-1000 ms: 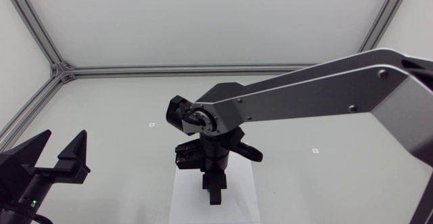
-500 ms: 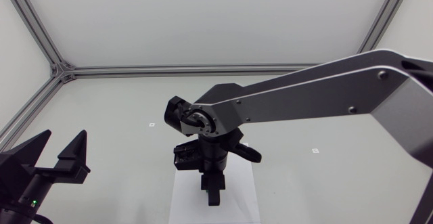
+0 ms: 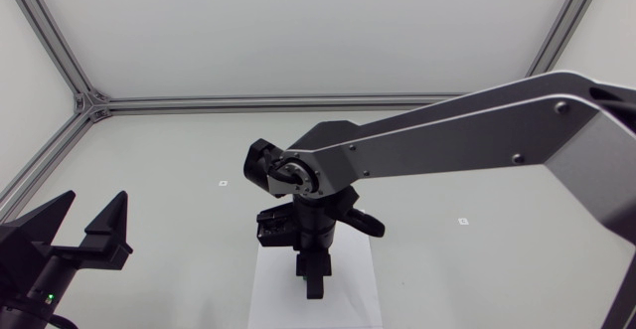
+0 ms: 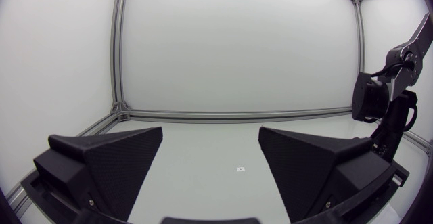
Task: Pick up the orange 2x2 brick with the right arm and stack it on top of the green 2x2 brick in the center
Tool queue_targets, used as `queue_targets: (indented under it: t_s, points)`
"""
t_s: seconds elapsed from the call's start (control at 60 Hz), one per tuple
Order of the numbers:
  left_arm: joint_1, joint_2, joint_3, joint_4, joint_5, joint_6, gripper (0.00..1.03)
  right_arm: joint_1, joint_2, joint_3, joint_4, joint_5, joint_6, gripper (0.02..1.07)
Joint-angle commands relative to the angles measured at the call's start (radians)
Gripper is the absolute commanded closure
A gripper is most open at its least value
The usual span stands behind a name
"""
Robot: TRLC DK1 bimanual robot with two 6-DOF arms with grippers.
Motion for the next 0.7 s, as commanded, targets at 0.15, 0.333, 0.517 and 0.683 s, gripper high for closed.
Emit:
queue_targets:
  t_s: [0.15, 0.333, 0.517, 0.683]
  points:
    - [0.003, -0.008, -0.041, -0.015, 0.004, 0.013, 0.04, -0.003, -0.004, -0.015, 0.004, 0.009, -0.003, 0.89]
    - [0.003, -0.008, -0.041, -0.015, 0.004, 0.013, 0.04, 0.0, -0.004, -0.023, 0.002, 0.009, -0.006, 0.88]
    - [0.003, -0.008, -0.041, -0.015, 0.004, 0.013, 0.04, 0.003, -0.007, -0.024, -0.001, 0.01, -0.008, 0.86]
    - [0.003, -0.008, -0.041, -0.015, 0.004, 0.013, 0.04, 0.005, -0.007, -0.026, -0.001, 0.015, -0.008, 0.79]
